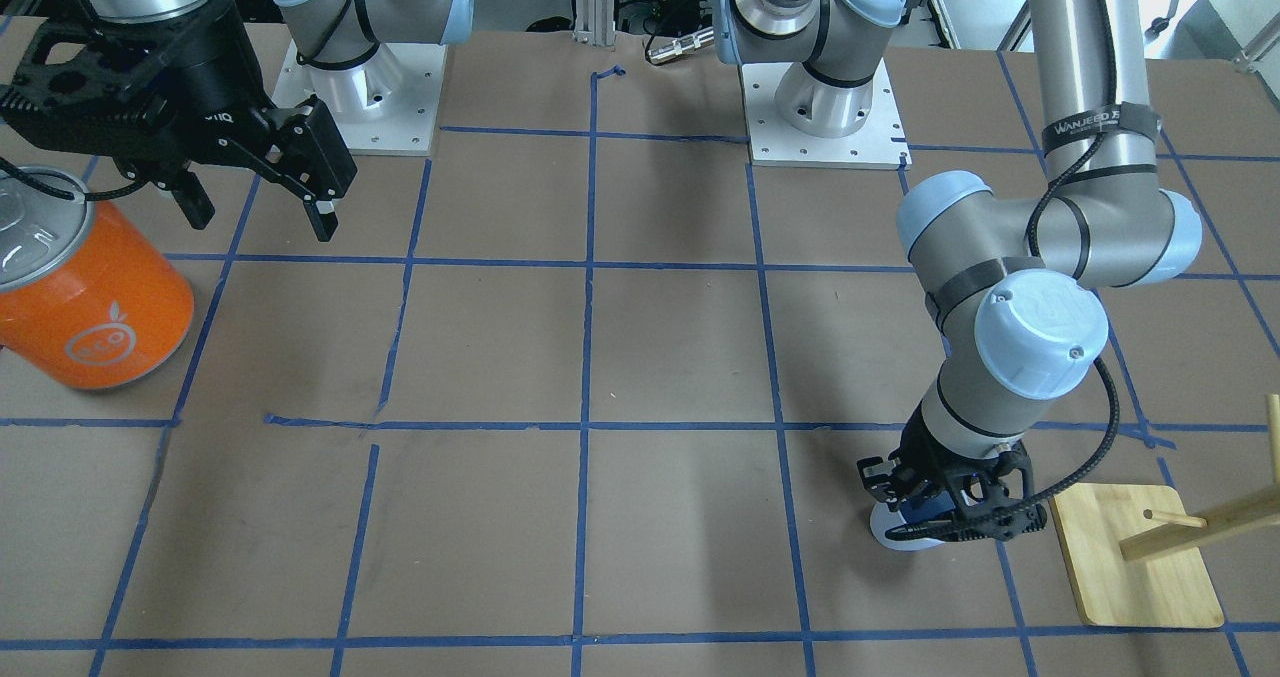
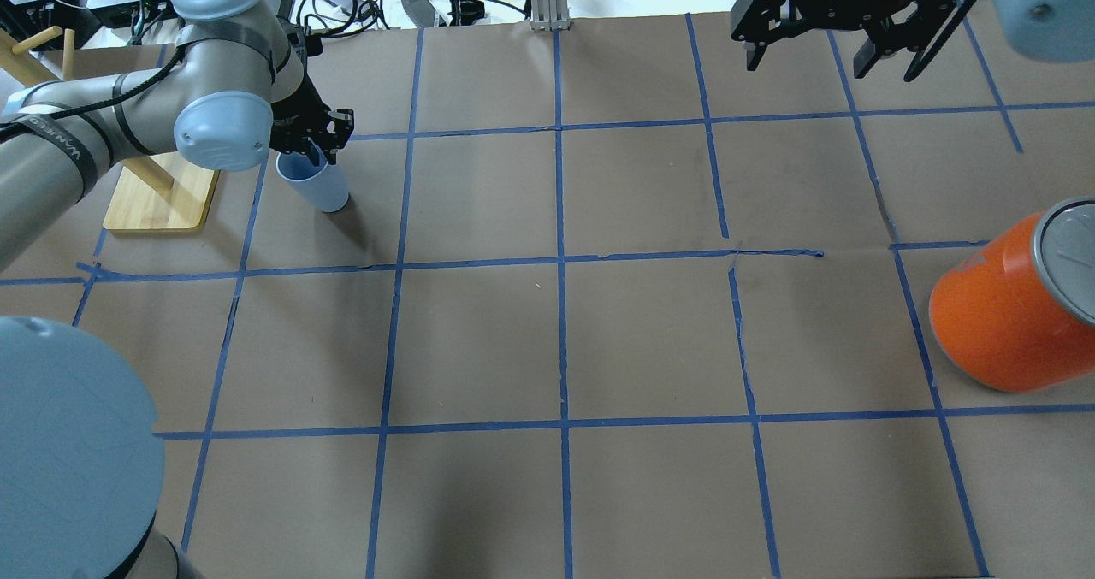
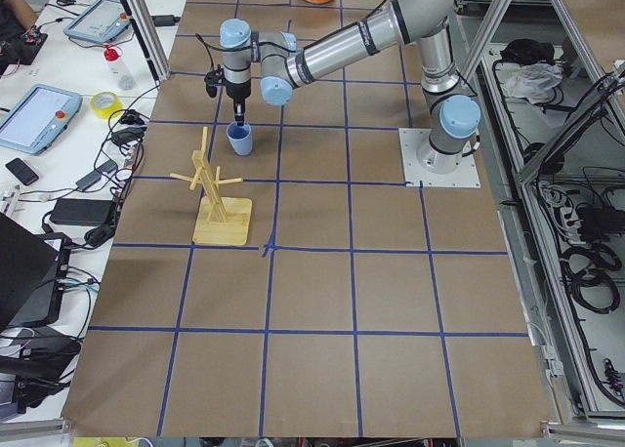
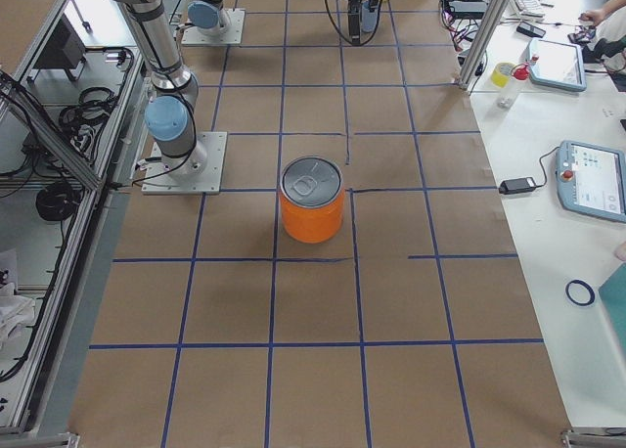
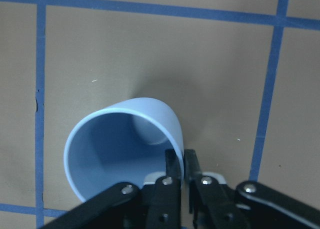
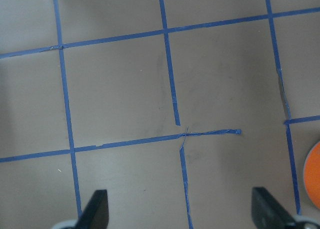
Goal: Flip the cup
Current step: 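Set the white cup upright on the table with the left gripper and release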
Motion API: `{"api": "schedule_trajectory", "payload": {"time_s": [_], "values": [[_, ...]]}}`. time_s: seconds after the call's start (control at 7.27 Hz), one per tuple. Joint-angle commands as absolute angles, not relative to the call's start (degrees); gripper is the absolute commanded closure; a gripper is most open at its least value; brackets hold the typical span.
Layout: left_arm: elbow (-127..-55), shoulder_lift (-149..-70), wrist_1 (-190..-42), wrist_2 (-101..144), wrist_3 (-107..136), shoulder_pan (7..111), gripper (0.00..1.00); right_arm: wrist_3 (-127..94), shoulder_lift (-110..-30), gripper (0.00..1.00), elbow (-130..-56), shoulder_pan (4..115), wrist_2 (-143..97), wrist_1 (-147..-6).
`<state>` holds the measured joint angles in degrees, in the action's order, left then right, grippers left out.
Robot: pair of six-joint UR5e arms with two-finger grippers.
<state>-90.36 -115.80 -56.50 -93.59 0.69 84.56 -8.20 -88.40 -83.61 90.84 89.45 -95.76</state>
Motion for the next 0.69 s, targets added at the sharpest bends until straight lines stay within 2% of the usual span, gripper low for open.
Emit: {"api": "schedule_trajectory", "payload": {"time_s": [0.0, 0.28, 0.55], "values": [[-88.34, -111.47, -59.39, -93.78, 0.62, 86.21, 0.0, -8.09, -88.68, 0.0, -83.58, 90.62, 89.56, -95.62], [-87.11, -103.66, -70.62, -93.78, 0.44, 88.85, 0.0, -8.17, -88.6, 0.0, -83.67, 90.62, 89.65, -95.53], [-81.86, -97.33, -80.03, -93.69, 0.97, 89.03, 0.0, -8.09, -88.33, 0.0, -83.85, 90.62, 89.47, -95.62]]}}
